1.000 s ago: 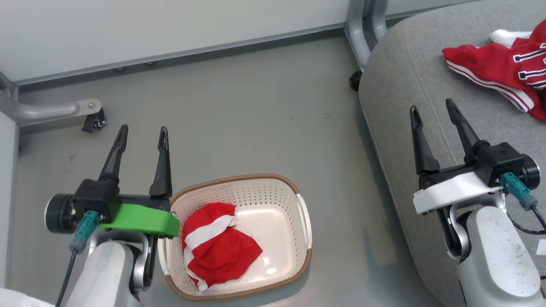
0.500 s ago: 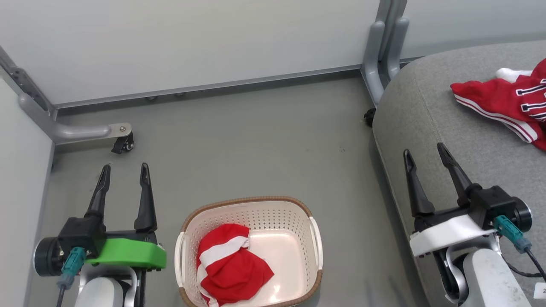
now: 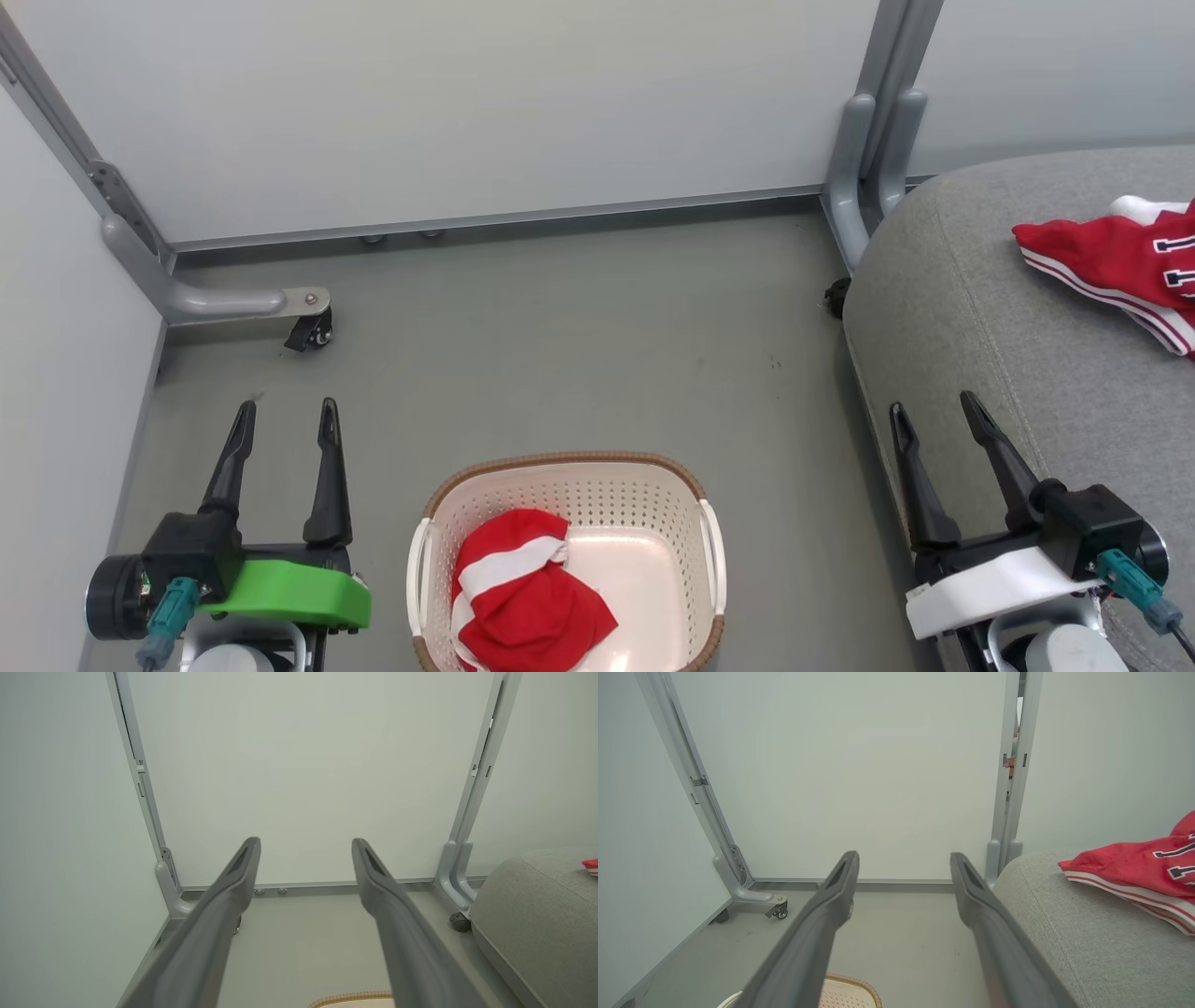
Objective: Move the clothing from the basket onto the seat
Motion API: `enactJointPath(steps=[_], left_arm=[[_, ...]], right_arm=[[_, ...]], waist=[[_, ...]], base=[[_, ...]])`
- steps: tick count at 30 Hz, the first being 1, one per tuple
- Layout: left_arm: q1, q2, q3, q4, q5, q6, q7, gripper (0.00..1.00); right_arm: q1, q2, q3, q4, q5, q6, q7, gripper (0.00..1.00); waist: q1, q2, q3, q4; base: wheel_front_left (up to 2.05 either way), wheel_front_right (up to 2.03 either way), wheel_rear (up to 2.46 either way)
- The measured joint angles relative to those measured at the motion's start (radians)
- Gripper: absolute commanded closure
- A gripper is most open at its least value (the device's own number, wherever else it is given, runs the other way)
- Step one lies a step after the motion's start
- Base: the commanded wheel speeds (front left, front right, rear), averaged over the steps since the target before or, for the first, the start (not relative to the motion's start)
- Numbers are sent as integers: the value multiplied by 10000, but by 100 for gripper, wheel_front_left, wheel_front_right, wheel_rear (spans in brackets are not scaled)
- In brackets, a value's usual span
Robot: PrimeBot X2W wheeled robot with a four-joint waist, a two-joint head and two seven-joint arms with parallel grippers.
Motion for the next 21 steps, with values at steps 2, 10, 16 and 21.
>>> enactJointPath(steps=[2,10,16,21], left_arm=[[34,-42,31,6,56,-42,0,0],[56,-150,82,15,209,-171,0,0],[50,-205,146,59,259,-253,0,0],[37,-232,178,96,313,-301,0,0]], right_arm=[[142,0,-2,-44,6,0,-2,0],[268,2,-10,-151,6,0,-2,0],[267,2,-79,-159,0,0,-2,0],[261,2,-79,-155,0,0,-2,0]], waist=[[0,0,-23,53],[0,0,80,77],[0,0,192,63],[0,0,249,47]], base=[[0,0,0],[0,0,0],[0,0,0],[0,0,0]])
